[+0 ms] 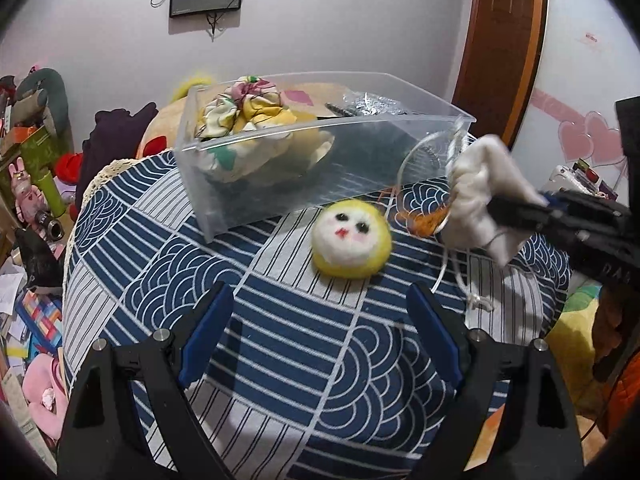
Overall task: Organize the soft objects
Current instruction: 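Grasp the yellow-faced plush doll with the left tool while the right grasps the white pouch, then lower the doll and pouch into the clear box and open both tools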
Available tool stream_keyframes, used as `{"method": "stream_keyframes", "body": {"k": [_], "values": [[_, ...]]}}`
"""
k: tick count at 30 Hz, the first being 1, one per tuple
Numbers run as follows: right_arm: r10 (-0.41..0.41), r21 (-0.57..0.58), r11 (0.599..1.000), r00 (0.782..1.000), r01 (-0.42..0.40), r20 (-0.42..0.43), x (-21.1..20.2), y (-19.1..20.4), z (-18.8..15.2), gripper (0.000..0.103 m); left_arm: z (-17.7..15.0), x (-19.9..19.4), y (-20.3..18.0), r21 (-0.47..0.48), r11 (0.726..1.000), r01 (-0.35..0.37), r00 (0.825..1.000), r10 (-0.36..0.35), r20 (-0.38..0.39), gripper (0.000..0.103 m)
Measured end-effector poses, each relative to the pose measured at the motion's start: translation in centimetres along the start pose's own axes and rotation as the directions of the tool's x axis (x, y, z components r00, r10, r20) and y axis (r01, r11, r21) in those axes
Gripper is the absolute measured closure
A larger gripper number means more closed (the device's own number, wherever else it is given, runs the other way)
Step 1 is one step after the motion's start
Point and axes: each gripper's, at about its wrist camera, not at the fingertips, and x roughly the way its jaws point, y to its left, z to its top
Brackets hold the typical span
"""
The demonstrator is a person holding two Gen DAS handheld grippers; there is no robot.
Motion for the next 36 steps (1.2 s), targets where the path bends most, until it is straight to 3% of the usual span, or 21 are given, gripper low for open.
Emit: {"method": "stream_keyframes", "body": {"k": [7, 12, 14, 21, 27, 36], "values": [[-0.04, 0.053, 0.998, 0.998, 0.038, 0.044, -1.5, -2.3, 0.6, 0.081, 1.8, 1.3, -0.1, -0.062, 0.997, 0.037, 0.999, -0.037, 0.008, 0.018], [-0.036, 0.067, 0.997, 0.999, 0.033, 0.032, -0.9, -2.7, 0.4, 0.081, 2.6, 2.7, -0.6, -0.067, 0.995, 0.068, 0.998, -0.068, -0.006, 0.042], [-0.033, 0.067, 0.997, 0.999, 0.031, 0.026, -0.5, -2.5, 0.4, 0.081, 2.7, 3.2, -0.8, -0.058, 0.995, 0.076, 0.997, -0.078, -0.019, 0.059], [-0.026, 0.066, 0.998, 0.999, 0.023, 0.043, -0.7, -2.4, 1.3, 0.081, 2.4, 1.8, -1.2, -0.027, 0.998, 0.064, 0.997, -0.063, 0.041, 0.059], [-0.035, 0.054, 0.998, 0.992, 0.029, 0.124, -1.8, -1.7, 3.9, 0.081, 3.8, -1.5, -0.8, -0.017, 0.999, 0.034, 0.989, -0.031, 0.145, 0.059], [-0.045, 0.047, 0.998, 0.968, 0.035, 0.245, -1.8, -0.1, 8.7, 0.081, 6.5, -3.5, 2.6, -0.098, 0.995, -0.013, 0.976, 0.034, 0.216, 0.059]]}}
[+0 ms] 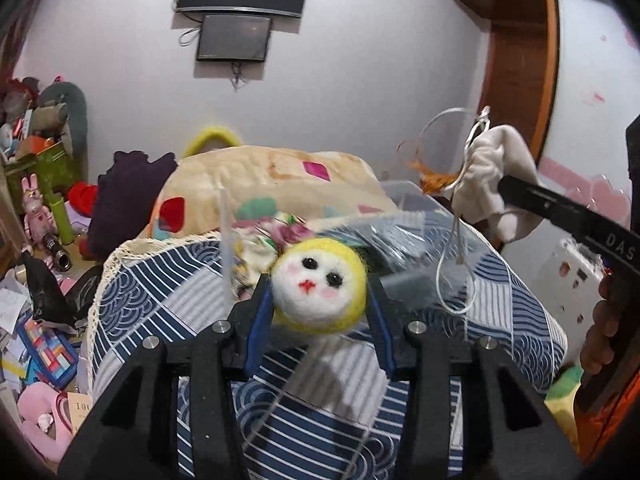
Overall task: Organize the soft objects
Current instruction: 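Lower the doll and pouch into the clear box and open both tools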
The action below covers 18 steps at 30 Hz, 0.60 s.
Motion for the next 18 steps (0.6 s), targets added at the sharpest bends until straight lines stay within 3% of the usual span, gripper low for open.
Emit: {"method": "stream_keyframes", "body": {"k": [7, 18], "values": [[0.001, -0.017, 1.0, 1.0, -0.001, 0.003, 2.9, 1.6, 1.0, 0.081, 1.0, 2.2, 1.8, -0.028, 0.999, -0.035, 0.999, 0.035, -0.007, 0.059], [0.012, -0.069, 0.997, 0.979, -0.026, -0.202, 9.1, 3.0, -2.7, 0.081, 0.3, 5.1, 2.1, 0.004, 0.999, -0.045, 0.997, 0.045, -0.067, 0.059]]}}
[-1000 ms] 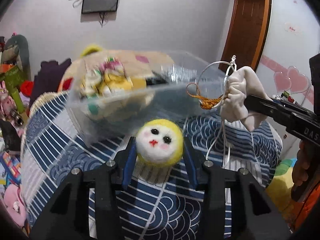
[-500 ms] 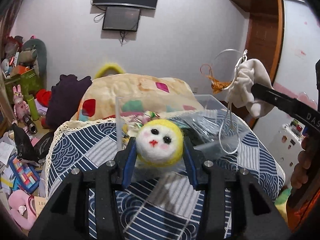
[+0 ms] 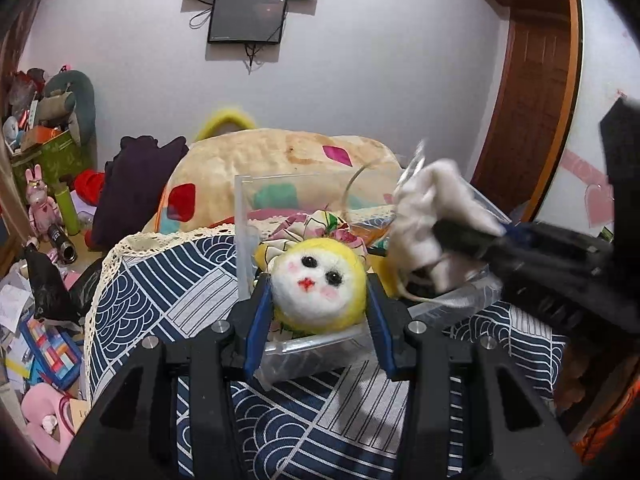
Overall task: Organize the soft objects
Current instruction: 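Lower the doll and pouch into the clear box and open both tools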
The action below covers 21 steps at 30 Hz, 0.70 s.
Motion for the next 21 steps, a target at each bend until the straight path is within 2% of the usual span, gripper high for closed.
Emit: {"method": "stream_keyframes", "body": {"k": [4, 7, 11, 14, 21], "values": [[0.007, -0.011, 1.0, 0.999, -0.008, -0.038, 0.6, -0.2, -0.3, 0.077, -0.1, 0.0, -0.3, 0.017, 1.0, -0.013, 1.0, 0.013, -0.007, 0.055], [0.001, -0.019, 1.0, 0.999, -0.002, -0.046, 0.2, -0.5, -0.4, 0.074, -0.1, -0.2, -0.2, 0.003, 1.0, 0.009, 1.0, -0.009, -0.013, 0.052], [0.001, -0.02, 1.0, 0.999, -0.002, -0.044, -0.7, -0.9, -0.5, 0.063, -0.3, -0.9, -0.4, 0.004, 1.0, 0.014, 1.0, -0.014, -0.007, 0.046], [0.01, -0.01, 1.0, 1.0, -0.01, -0.024, -1.7, -1.5, -0.6, 0.054, -0.6, -1.8, -0.6, 0.012, 1.0, 0.01, 1.0, -0.01, 0.006, 0.045], [0.008, -0.006, 1.0, 0.998, -0.008, 0.06, -5.5, -2.1, -0.4, 0.054, -0.4, -4.9, -0.4, -0.005, 1.0, 0.014, 0.998, -0.014, 0.068, 0.044]]}}
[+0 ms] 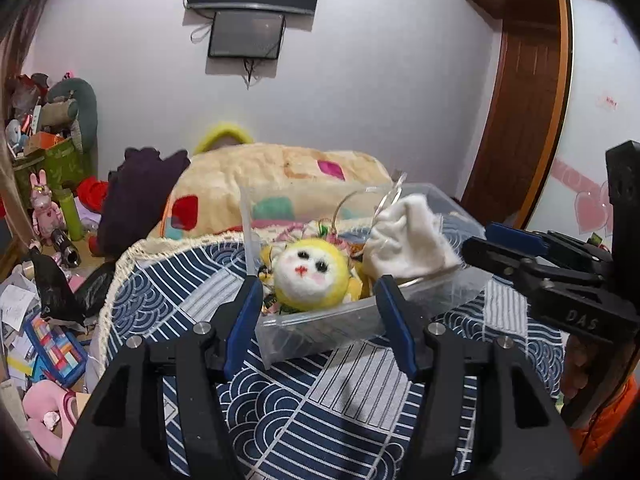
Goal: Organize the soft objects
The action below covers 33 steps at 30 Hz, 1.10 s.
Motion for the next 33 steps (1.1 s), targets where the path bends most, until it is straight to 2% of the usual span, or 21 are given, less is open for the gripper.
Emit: {"method": "stream_keyframes", "body": {"k": [9, 10, 14, 15, 17, 18, 19, 20, 22, 33], "values": [[0.018, -0.017, 1.0, 0.989, -0.016, 0.149, -5.8, 0.5, 1.1, 0.054, 1.0, -6.2, -1.9, 0.047, 0.999, 0.017, 0.99, -0.024, 0.14, 0.044], [0.021, -0.017, 1.0, 0.987, -0.018, 0.159, -6.1, 0.6, 1.0, 0.053, 1.1, -6.6, -2.1, 0.05, 0.999, 0.018, 0.988, -0.025, 0.15, 0.042], [0.021, -0.02, 1.0, 0.981, -0.017, 0.193, -7.3, 1.0, 0.9, 0.037, 1.0, -8.6, -2.9, 0.058, 0.998, 0.013, 0.979, -0.025, 0.203, 0.03], [0.02, -0.02, 1.0, 0.979, -0.016, 0.201, -7.5, 1.1, 0.8, 0.037, 0.9, -9.0, -2.9, 0.057, 0.998, 0.017, 0.978, -0.029, 0.209, 0.028], [0.023, -0.019, 1.0, 0.978, -0.02, 0.207, -7.9, 1.1, 0.4, 0.037, 0.7, -9.5, -3.0, 0.05, 0.998, 0.025, 0.975, -0.035, 0.218, 0.017], [0.021, -0.021, 1.0, 0.978, -0.017, 0.207, -7.9, 1.1, 0.3, 0.036, 0.6, -9.9, -3.1, 0.046, 0.999, 0.022, 0.973, -0.032, 0.227, 0.014], [0.017, -0.024, 1.0, 0.978, -0.013, 0.208, -8.0, 1.3, 0.0, 0.03, 0.4, -10.3, -3.2, 0.044, 0.999, 0.015, 0.971, -0.026, 0.238, 0.011], [0.013, -0.024, 1.0, 0.977, -0.008, 0.212, -8.2, 1.3, -0.2, 0.016, 0.3, -10.5, -3.2, 0.045, 0.999, 0.011, 0.969, -0.022, 0.247, 0.008], [0.006, -0.015, 1.0, 0.973, -0.003, 0.229, -8.6, 1.2, -0.7, 0.01, 0.1, -10.7, -3.3, 0.046, 0.999, 0.007, 0.967, -0.018, 0.254, 0.006], [-0.003, 0.012, 1.0, 0.97, 0.0, 0.245, -8.9, 1.1, -1.4, 0.006, -0.6, -10.9, -3.5, 0.043, 0.999, -0.022, 0.962, 0.01, 0.271, 0.001]]}}
